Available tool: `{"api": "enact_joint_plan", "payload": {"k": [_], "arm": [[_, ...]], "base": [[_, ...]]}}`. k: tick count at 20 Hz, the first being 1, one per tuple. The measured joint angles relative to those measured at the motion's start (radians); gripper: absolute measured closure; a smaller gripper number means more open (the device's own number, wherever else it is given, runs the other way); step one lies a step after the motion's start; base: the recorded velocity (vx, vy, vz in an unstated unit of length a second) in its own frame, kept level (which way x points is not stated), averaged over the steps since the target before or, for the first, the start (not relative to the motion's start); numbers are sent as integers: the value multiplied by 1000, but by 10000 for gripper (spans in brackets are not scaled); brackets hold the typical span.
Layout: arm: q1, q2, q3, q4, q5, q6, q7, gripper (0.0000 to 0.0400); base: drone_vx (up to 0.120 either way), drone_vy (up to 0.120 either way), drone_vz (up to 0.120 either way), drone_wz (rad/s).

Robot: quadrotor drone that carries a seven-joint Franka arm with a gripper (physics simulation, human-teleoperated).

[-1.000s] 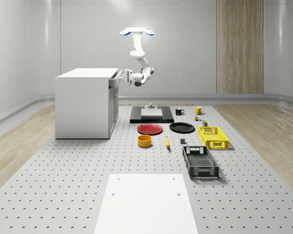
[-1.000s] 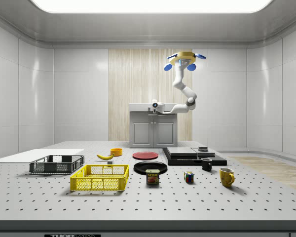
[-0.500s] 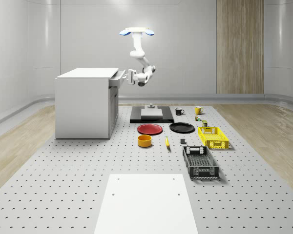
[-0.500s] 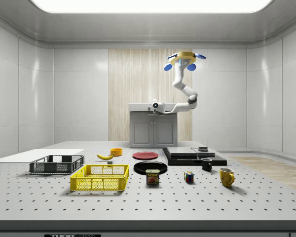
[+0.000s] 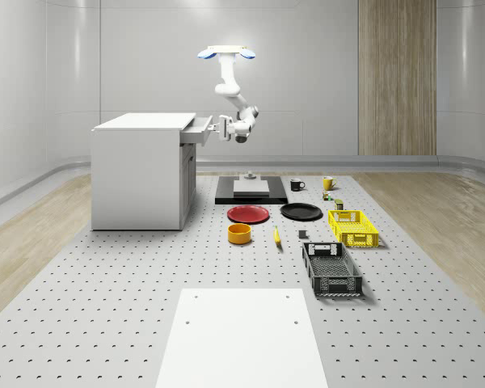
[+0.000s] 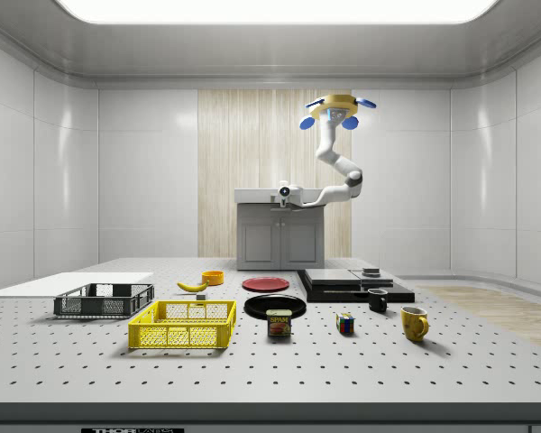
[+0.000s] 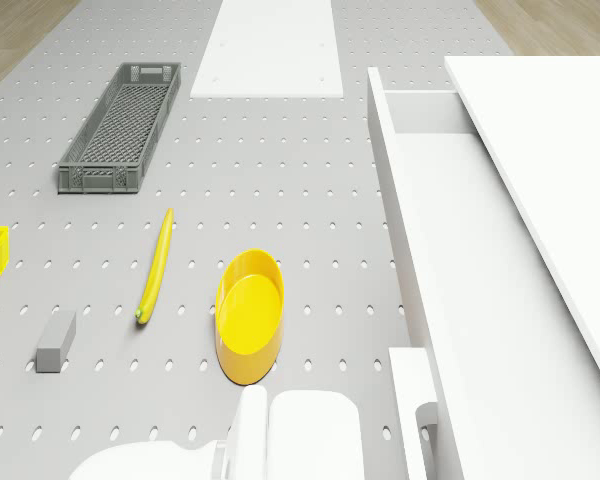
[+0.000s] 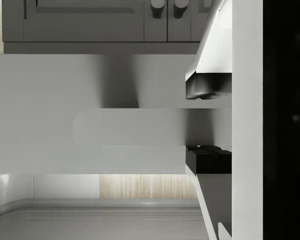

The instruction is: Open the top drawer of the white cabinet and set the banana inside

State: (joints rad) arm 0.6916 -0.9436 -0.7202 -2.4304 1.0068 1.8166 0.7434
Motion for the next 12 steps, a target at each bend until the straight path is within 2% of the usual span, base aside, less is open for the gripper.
{"api": "enact_joint_plan", "payload": {"k": [1,2,3,5,9,10,11,12], "arm": [[-1,9,-21,-6,-9,-9,-53,228],[-5,13,-40,-6,-47,-23,-40,128],[2,-8,-51,9,-78,-30,4,161],[6,-18,-73,24,-88,-47,11,213],[15,-34,-118,56,-114,-82,27,265],[18,-38,-128,64,-121,-90,31,207],[21,-41,-137,72,-128,-97,35,161],[24,-44,-146,78,-135,-102,39,125]], "base": [[0,0,0,0],[0,0,0,0],[0,0,0,0],[0,0,0,0],[0,0,0,0],[0,0,0,0],[0,0,0,0],[0,120,0,0]]}}
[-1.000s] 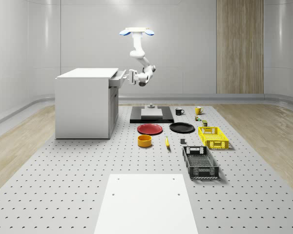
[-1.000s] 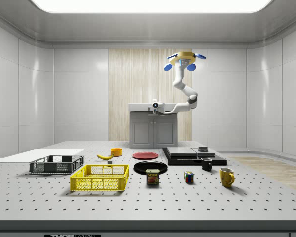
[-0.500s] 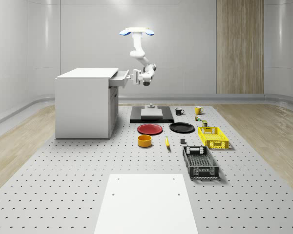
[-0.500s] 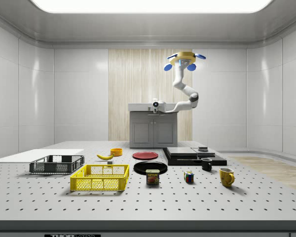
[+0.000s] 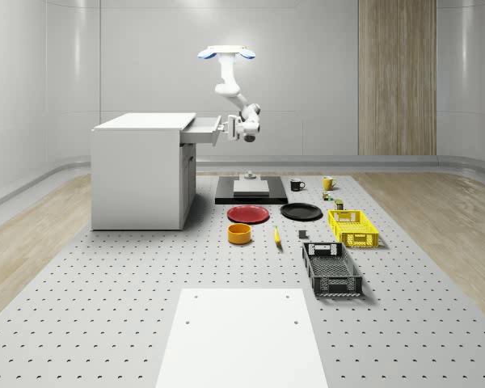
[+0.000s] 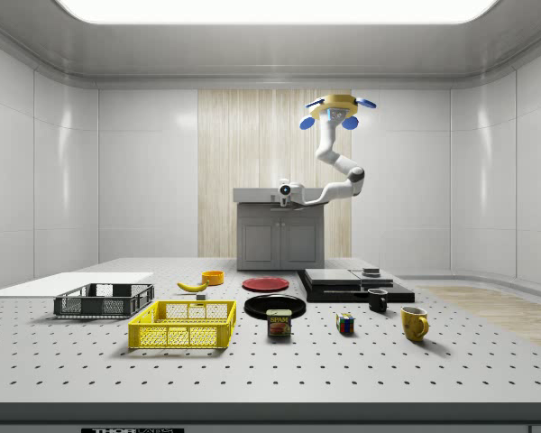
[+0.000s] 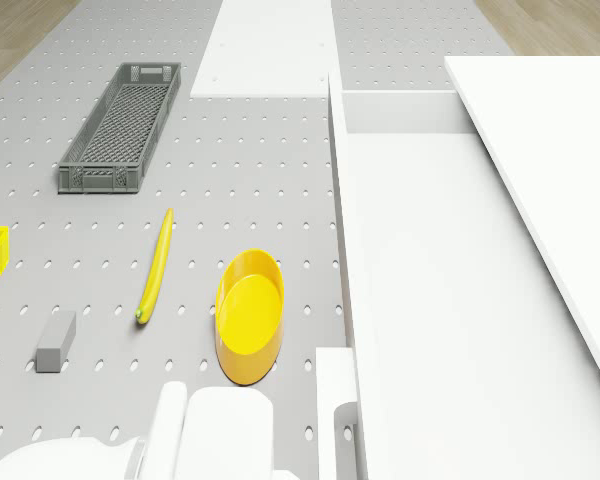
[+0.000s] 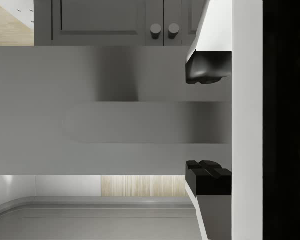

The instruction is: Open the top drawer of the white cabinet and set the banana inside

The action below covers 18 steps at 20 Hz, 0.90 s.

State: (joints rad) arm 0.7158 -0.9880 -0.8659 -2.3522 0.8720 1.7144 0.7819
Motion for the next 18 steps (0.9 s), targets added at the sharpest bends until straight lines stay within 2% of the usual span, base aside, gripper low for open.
{"api": "enact_joint_plan", "payload": {"k": [3,6,11,18], "arm": [[10,-10,-19,15,-17,-10,10,59],[20,-19,-32,24,-29,-13,18,28],[35,-35,-43,30,-46,-8,30,8],[53,-55,-49,31,-64,5,44,1]], "base": [[27,120,0,0],[120,120,0,0],[120,120,0,0],[120,120,0,0]]}}
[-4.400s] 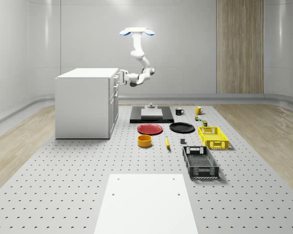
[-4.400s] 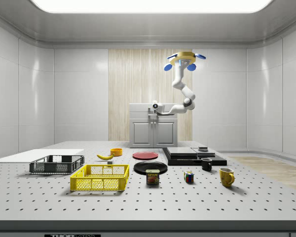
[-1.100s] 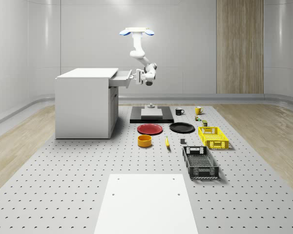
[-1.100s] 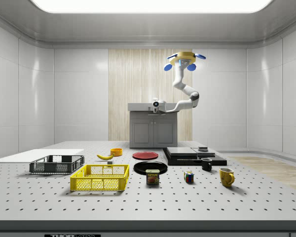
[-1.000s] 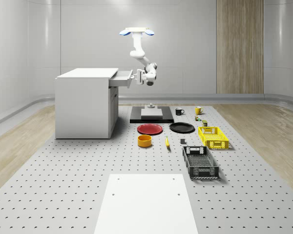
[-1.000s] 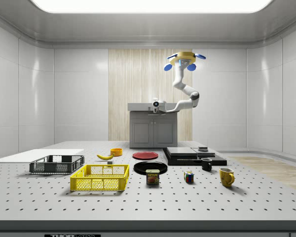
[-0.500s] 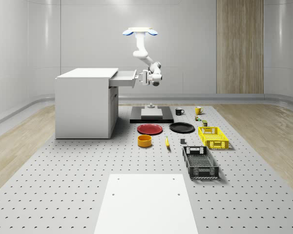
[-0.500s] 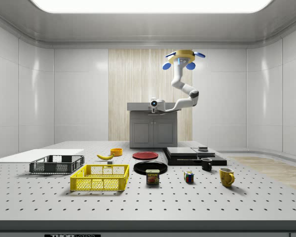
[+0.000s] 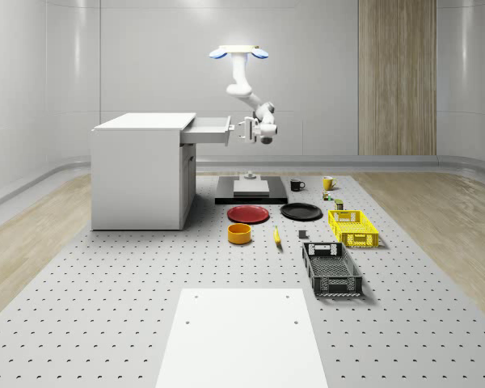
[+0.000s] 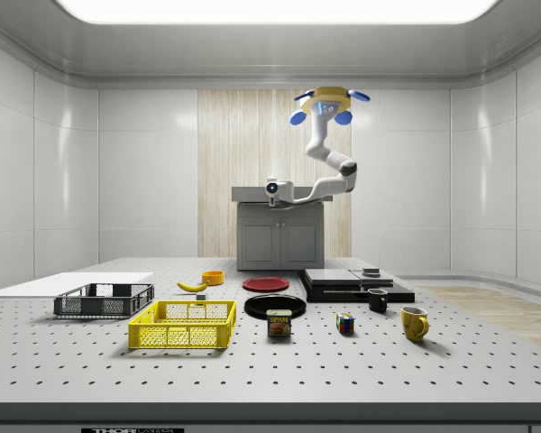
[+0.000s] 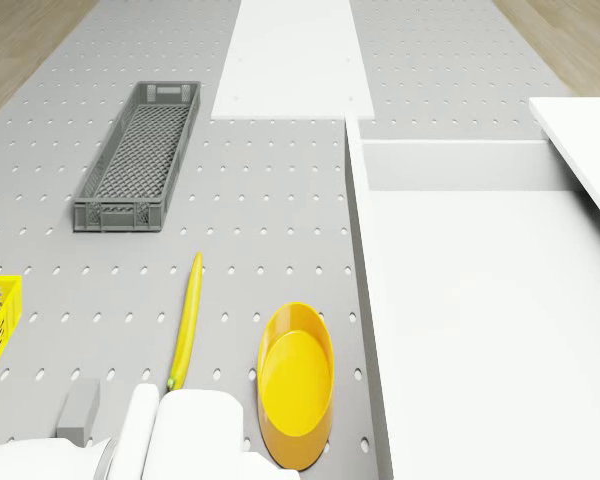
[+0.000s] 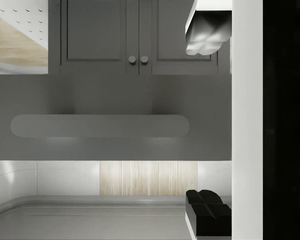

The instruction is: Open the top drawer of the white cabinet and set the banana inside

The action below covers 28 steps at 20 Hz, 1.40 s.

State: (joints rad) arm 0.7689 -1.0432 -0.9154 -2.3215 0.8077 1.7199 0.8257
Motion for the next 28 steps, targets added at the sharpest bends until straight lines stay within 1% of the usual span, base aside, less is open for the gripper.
{"api": "enact_joint_plan", "payload": {"k": [12,13,14,15,16,17,18,19,20,22,25,28], "arm": [[26,-31,-6,-3,-26,24,20,0],[34,-50,-23,-8,1,28,18,0],[58,-103,-64,-57,99,65,-25,0],[82,-160,-101,-128,219,114,-103,0],[110,-214,-137,-189,338,150,-190,0],[142,-263,-172,-241,448,171,-280,0],[176,-305,-205,-282,547,177,-369,0],[210,-341,-235,-315,632,172,-451,0],[243,-371,-262,-340,702,158,-525,0],[305,-416,-306,-375,807,118,-644,0],[377,-458,-351,-403,896,55,-764,0],[425,-482,-376,-415,941,9,-833,0]], "base": [[120,120,0,0],[120,120,0,0],[120,120,0,0],[120,120,0,0],[120,120,0,0],[120,120,0,0],[120,120,0,0],[120,120,0,0],[120,120,0,0],[120,120,-80,0],[120,120,-120,0],[120,120,-120,0]]}}
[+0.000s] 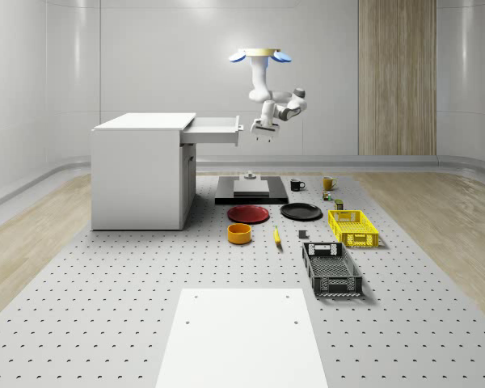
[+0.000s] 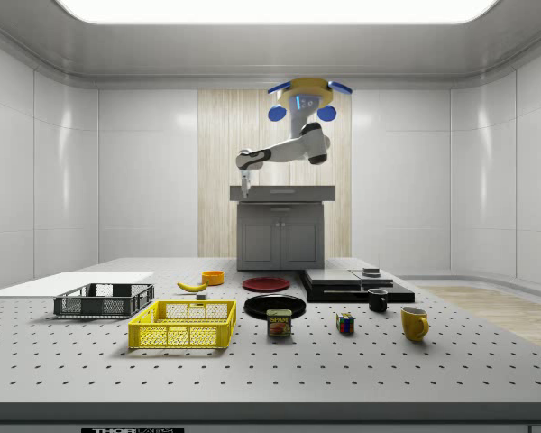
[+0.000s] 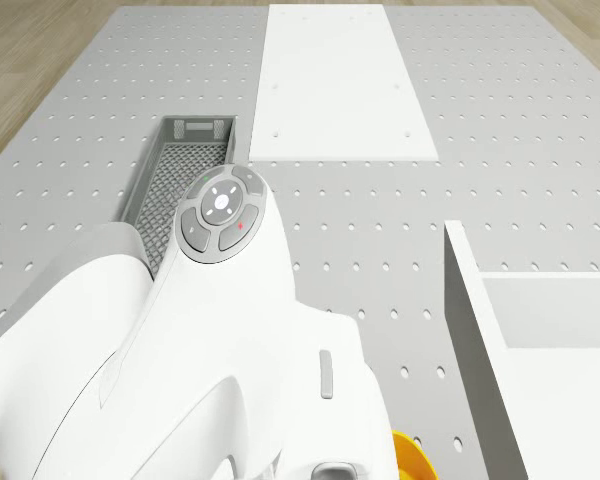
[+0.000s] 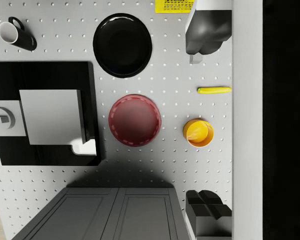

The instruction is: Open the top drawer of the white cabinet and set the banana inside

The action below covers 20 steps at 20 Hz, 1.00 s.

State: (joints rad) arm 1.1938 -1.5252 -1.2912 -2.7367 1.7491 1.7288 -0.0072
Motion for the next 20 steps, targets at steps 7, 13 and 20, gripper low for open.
{"api": "enact_joint_plan", "payload": {"k": [7,13,20], "arm": [[53,-25,-24,-9,39,-52,-68,0],[68,-33,-29,-11,47,-65,-86,0],[74,-38,-32,-12,49,-68,-93,0]], "base": [[120,120,-120,0],[120,120,-120,0],[120,120,-120,0]]}}
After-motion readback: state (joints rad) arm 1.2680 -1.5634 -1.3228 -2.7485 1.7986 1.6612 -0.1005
